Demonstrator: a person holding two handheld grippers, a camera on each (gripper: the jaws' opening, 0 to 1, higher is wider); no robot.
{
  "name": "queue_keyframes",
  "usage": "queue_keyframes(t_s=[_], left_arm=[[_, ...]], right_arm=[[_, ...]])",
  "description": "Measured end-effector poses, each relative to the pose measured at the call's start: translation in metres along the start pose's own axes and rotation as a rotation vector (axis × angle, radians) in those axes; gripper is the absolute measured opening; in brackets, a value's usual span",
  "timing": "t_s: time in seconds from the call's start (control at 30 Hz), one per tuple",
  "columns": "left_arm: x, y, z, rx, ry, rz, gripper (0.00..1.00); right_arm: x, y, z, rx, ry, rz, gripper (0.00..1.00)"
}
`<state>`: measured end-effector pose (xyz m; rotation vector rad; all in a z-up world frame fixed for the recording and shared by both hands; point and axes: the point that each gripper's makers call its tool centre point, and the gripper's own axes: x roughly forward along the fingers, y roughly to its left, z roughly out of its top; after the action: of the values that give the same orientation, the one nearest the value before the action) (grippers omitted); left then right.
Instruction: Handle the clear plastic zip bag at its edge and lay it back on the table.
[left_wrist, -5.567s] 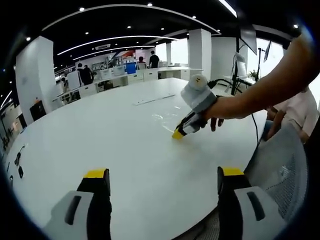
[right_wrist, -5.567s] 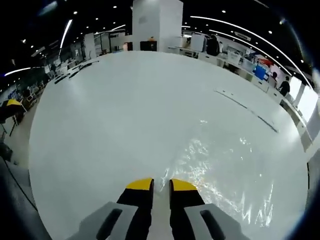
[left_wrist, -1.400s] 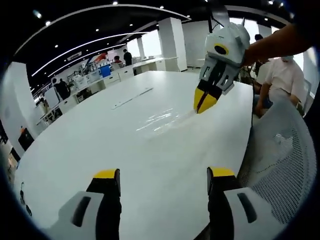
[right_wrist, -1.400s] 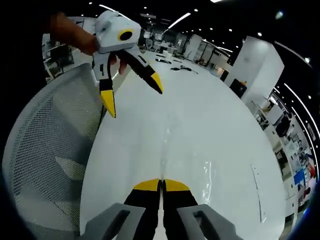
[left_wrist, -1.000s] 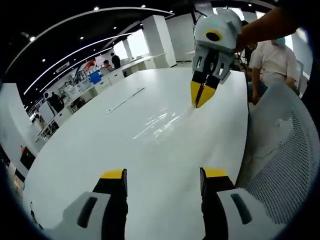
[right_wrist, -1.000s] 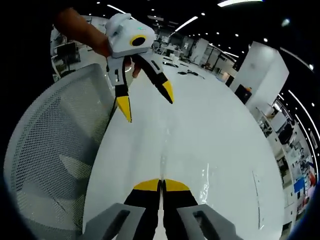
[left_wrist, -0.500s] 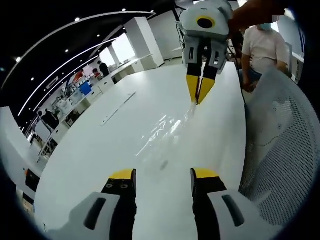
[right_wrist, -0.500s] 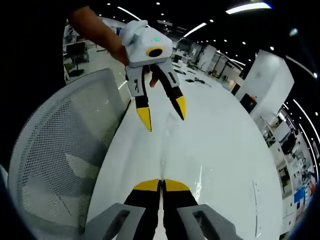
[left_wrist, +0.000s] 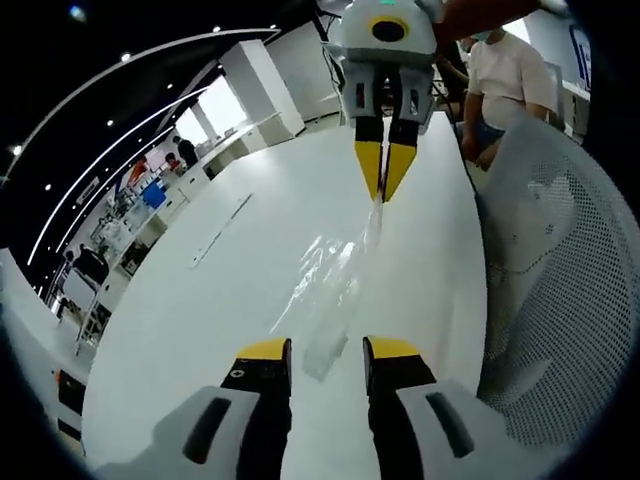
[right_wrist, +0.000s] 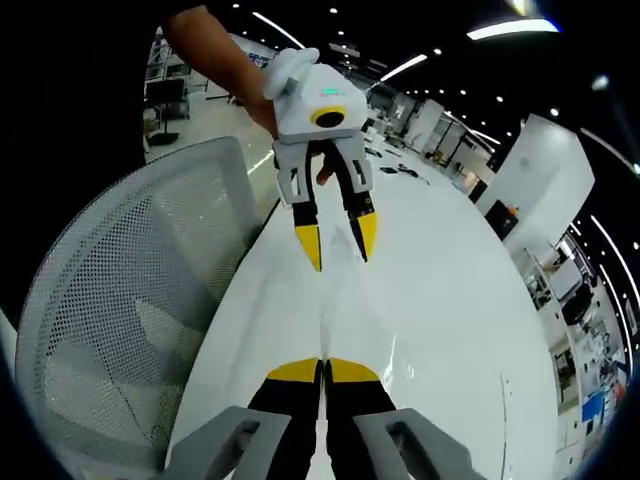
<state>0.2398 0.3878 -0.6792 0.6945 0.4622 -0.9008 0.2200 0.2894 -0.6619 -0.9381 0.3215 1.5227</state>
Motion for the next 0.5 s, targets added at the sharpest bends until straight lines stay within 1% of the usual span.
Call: queue_keyframes(t_s=[0.17,0.33,0.5], left_arm=[[0.0004,-0.0018,0.0004,0.008,-0.004,-0.009,0.21],[0.0013,-0.0034,-0.0011,-0.002,0.0,-0.024,0.17],[0.0009,-0.0059,-0.0006,-0.009,-0.004,-0.042,0.09]], right_arm=[[-0.0009,-0.0007,-0.0011,0.005,-0.005,-0.009,0.0],[-0.0018,-0.001,-0.0011,0.012,-0.015,-0.019,0.0],[-0.0026,-0.0014,-0.0027,0.02,-0.016,-0.026,0.0]])
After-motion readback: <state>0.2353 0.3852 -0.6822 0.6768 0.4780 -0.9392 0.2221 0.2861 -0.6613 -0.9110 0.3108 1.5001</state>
